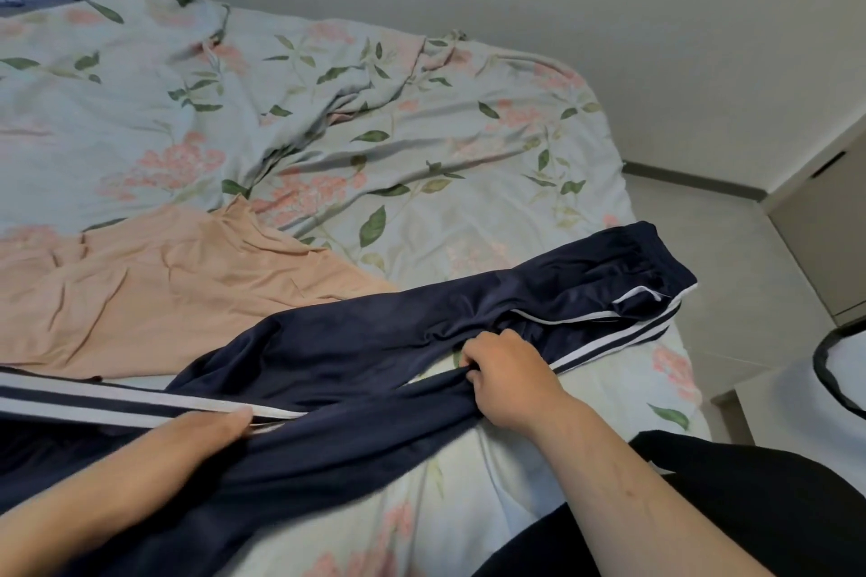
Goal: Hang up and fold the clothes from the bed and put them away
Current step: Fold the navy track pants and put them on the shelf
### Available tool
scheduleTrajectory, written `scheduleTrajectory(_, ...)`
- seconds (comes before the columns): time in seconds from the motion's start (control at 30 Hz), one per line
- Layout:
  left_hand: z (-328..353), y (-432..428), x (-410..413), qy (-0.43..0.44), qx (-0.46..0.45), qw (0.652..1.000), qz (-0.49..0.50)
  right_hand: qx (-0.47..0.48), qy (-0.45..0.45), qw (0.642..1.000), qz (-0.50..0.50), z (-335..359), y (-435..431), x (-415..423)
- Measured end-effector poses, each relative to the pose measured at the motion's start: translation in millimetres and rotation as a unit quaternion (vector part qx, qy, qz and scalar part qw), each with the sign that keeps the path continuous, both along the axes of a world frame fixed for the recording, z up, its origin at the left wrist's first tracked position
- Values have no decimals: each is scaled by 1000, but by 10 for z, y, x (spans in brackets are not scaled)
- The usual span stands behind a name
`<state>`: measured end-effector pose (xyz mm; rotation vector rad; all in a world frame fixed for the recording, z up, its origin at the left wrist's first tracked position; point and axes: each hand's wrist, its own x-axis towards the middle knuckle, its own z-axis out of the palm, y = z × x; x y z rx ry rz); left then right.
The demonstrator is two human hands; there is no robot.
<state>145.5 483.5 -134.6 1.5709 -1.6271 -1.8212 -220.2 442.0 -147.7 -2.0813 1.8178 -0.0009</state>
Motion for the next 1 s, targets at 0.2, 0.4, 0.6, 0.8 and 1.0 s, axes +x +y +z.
scheduleTrajectory(0.2, -52, -25, -227, -187, 7, 969, -162, -75, 70, 993, 55, -1, -132, 95)
scheduleTrajectory(0.4, -62, -57, -405, -32, 71, 996, -52, -69, -12, 996, 53, -7, -218, 120)
scheduleTrajectory(0.6, -163, -295, -168, -105, -81, 975, 177, -81, -46, 996, 14, 2, -479, 222)
scheduleTrajectory(0.8, -171, -584, 13, -367, -421, 828, -36, -120, -23, 991, 45, -68, -630, 285)
scheduleTrajectory(1.0, -271, -410, 91, -338, -343, 876, -13, -162, 60, 983, 56, -230, -791, 323)
